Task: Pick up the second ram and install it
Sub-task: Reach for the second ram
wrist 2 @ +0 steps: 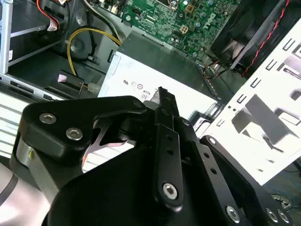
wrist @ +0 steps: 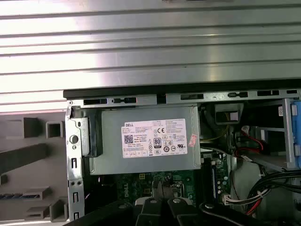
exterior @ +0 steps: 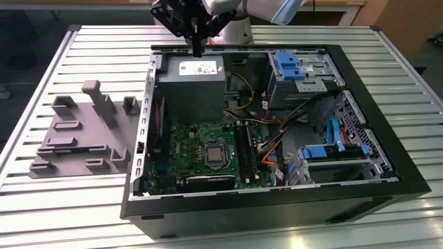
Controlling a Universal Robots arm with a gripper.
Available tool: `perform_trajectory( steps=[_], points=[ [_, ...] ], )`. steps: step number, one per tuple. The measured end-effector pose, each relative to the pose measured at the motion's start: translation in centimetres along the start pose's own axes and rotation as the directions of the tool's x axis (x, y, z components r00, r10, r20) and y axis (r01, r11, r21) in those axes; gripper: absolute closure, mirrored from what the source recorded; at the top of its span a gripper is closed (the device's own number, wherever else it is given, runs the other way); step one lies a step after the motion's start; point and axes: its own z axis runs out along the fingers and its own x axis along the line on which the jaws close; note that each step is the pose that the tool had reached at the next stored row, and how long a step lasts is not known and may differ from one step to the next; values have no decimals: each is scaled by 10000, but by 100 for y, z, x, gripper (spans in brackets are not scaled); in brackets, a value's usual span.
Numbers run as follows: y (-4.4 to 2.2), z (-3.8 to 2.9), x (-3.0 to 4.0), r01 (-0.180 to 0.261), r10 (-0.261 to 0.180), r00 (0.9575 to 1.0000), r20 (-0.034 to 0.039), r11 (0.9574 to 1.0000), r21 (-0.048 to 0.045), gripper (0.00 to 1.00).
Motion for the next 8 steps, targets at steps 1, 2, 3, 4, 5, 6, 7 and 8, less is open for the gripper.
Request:
perform_trajectory(
  steps=[1,2,3,4,5,6,7,8],
  points=[
    [0,0,0,0,0,10000,0,10000,0,89],
    [0,0,0,0,0,10000,0,10000,0,89],
    [0,0,1,1,-1,10000,0,10000,0,89],
    [0,0,1,0,0,10000,0,10000,0,89],
    [0,0,3,0,0,10000,0,10000,1,89],
    [0,0,5,-1,1,10000,0,10000,1,89],
    [-1,0,7,0,0,10000,0,10000,0,89],
    [-1,0,8,1,-1,10000,0,10000,0,89]
  ],
)
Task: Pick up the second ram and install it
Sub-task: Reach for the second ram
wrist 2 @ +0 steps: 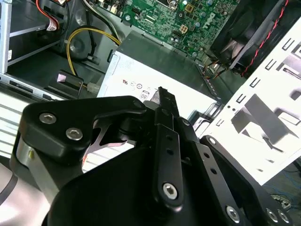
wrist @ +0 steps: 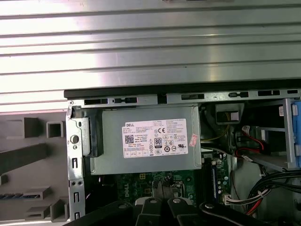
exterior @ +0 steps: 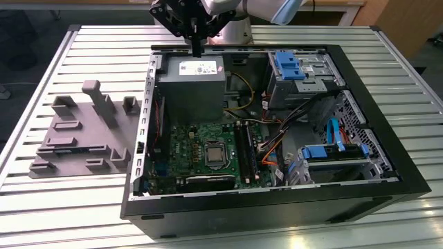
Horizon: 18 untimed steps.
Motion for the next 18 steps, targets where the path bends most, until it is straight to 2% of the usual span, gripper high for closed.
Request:
perform_trajectory(
  steps=[18],
  points=[
    [-3,-1,37,-1,1,10000,0,10000,0,89]
  ],
)
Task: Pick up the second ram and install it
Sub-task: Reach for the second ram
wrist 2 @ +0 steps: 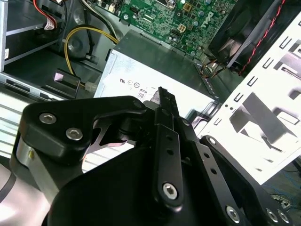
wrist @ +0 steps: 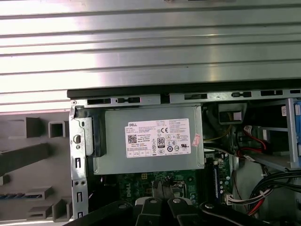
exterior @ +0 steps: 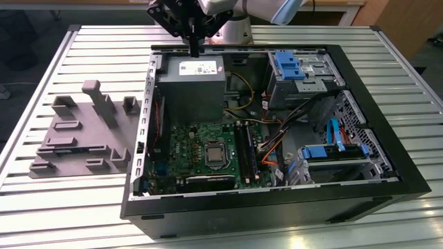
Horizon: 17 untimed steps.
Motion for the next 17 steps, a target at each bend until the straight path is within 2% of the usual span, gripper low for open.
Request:
perform_trajectory(
  steps=[17],
  points=[
    [-6,-2,76,0,0,10000,1,10000,0,89]
  ],
)
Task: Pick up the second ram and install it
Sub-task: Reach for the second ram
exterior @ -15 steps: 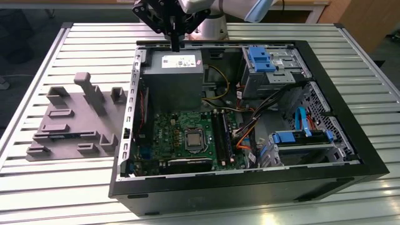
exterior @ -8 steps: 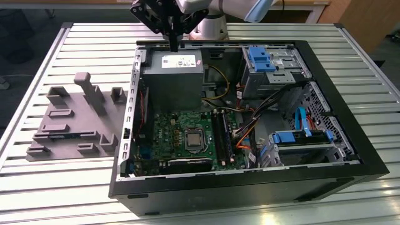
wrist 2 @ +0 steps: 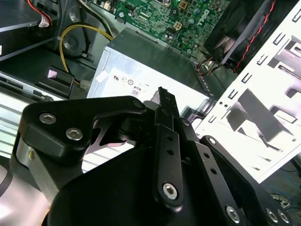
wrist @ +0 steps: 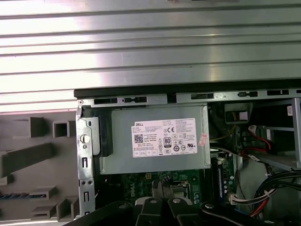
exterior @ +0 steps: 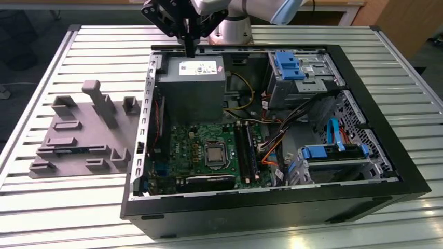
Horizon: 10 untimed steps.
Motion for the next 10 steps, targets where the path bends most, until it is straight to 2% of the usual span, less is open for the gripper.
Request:
perform_trajectory(
  steps=[10],
  points=[
    [-2,-1,24,-1,1,10000,0,10000,0,89]
  ],
)
